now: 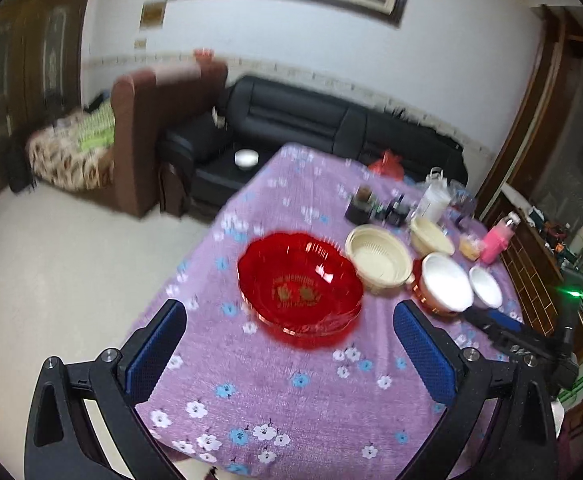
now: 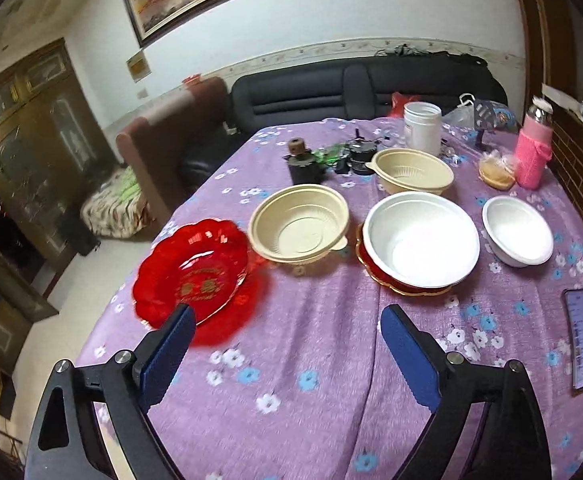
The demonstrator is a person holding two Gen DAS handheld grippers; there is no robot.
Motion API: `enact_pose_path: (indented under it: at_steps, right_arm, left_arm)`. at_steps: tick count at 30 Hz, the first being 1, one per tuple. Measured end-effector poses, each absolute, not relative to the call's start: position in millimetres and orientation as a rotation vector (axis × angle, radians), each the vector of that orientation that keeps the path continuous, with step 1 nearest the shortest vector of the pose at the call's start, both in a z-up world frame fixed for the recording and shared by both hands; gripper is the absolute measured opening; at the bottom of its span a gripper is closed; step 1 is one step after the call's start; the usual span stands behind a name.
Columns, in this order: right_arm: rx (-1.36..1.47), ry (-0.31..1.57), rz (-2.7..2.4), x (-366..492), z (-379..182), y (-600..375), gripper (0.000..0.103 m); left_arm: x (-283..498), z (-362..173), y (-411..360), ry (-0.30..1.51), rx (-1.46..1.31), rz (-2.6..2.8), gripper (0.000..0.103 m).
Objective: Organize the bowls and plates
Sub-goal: 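Grasp the rim of the large red scalloped plate with the right gripper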
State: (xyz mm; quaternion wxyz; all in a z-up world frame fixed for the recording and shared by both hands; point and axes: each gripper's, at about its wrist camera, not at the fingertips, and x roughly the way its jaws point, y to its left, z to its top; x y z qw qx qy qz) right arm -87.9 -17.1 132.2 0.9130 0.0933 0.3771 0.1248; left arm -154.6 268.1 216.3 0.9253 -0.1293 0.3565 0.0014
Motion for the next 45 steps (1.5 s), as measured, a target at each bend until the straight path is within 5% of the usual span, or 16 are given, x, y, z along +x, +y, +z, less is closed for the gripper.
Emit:
enact_pose_path:
  at_steps: [17,21,24,25,27,39,45]
  right_arm:
    - [0.240,1.025,0.311,16,40,64,0.081]
    - [0.221,1.068,0.288,37,23,82,0.066]
    - [0.247,1.111,0.314,49,11,87,0.034]
    - [0.265,1.116,0.333,50,9,87,0.026]
    - [0.263,1.107,0.364,47,12,90,0.016]
    - [0.216,1.116,0.462,-4,22,96,0.017]
    - [0.184,1.117,0.477,-13,11,110,0.019]
  left_arm:
    - [-11,71,303,0.936,-0.356,0.123,0.103]
    - [10,58,301,0.967,-0.347,0.132,0.100]
    - [24,46,292,1.020,-0.320,0.092,0.072]
    - [26,42,290,1.039,-0.323,0.072,0.052]
    - [27,35,285,1.059,-0.299,0.083,0.044]
    - [-44,53,289,0.979,-0.271,0.140,0.040]
    - [-42,43,292,1.041,-0.233,0.210,0.046]
